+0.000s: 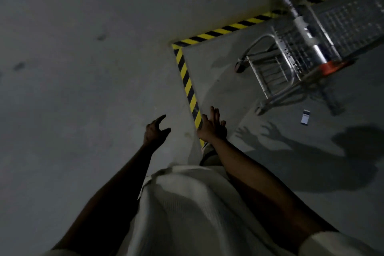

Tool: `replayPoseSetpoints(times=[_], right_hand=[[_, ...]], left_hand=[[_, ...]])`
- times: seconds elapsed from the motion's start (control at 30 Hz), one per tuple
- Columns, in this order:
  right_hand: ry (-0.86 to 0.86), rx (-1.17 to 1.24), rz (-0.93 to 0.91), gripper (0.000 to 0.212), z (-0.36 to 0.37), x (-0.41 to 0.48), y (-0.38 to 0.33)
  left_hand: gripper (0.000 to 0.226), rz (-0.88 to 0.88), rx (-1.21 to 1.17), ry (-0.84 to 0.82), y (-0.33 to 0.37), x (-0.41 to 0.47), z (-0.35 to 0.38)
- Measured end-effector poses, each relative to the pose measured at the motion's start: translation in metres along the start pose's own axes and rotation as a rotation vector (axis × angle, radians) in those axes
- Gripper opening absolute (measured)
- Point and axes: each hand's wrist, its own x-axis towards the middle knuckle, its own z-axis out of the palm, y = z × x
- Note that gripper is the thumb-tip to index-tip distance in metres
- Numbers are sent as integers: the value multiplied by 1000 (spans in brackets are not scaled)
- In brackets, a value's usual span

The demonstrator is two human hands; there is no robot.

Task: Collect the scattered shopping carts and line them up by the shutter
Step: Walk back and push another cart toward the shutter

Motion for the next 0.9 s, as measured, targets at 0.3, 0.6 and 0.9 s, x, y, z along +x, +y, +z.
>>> replayPoseSetpoints(times=[0.3,0.6,0.9], right_hand=[[-24,-55,-136,71,94,-52,-72],[-197,-473,-580,62,214,-125,-160],[-253,-680,-901,42,305,-154,-312]], left_hand=[[69,-162,-350,10,-152,-115,-3],[33,-447,-802,132,-315,-228,-17],[26,-651,-1210,363,-421,-315,3]])
